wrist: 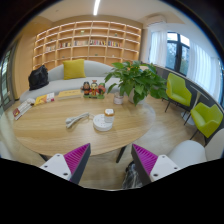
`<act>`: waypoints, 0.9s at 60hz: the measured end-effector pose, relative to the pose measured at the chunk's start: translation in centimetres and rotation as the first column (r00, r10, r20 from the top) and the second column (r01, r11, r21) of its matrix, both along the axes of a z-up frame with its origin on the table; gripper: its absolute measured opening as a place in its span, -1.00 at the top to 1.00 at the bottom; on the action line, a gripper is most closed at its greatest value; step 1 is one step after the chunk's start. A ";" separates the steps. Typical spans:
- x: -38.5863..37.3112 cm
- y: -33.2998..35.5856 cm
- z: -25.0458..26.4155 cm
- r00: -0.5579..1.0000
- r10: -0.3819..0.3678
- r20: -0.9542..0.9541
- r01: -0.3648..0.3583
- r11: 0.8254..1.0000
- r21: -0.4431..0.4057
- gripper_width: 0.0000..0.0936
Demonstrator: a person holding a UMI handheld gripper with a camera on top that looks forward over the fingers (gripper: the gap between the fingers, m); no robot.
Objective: Unplug charger
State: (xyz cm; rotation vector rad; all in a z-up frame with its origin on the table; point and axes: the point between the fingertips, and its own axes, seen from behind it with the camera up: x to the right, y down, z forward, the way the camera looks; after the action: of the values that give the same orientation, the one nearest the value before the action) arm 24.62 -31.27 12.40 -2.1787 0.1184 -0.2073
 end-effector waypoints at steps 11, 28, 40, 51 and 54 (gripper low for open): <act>0.8 3.1 -1.9 1.000 0.003 0.002 -0.003 1.000 0.006 -0.82; 2.0 16.1 -4.2 1.000 0.018 -0.017 -0.015 0.987 0.159 -0.82; 3.2 23.2 -7.6 0.999 0.027 -0.026 -0.022 0.986 0.163 -0.71; 3.6 25.8 -8.8 0.996 0.029 -0.079 -0.013 0.980 0.201 0.15; 3.7 26.0 -8.8 0.997 0.035 -0.066 -0.021 0.978 0.207 0.21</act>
State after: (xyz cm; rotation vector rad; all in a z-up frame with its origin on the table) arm 28.33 -5.32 3.59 -1.9799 0.1422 -0.0980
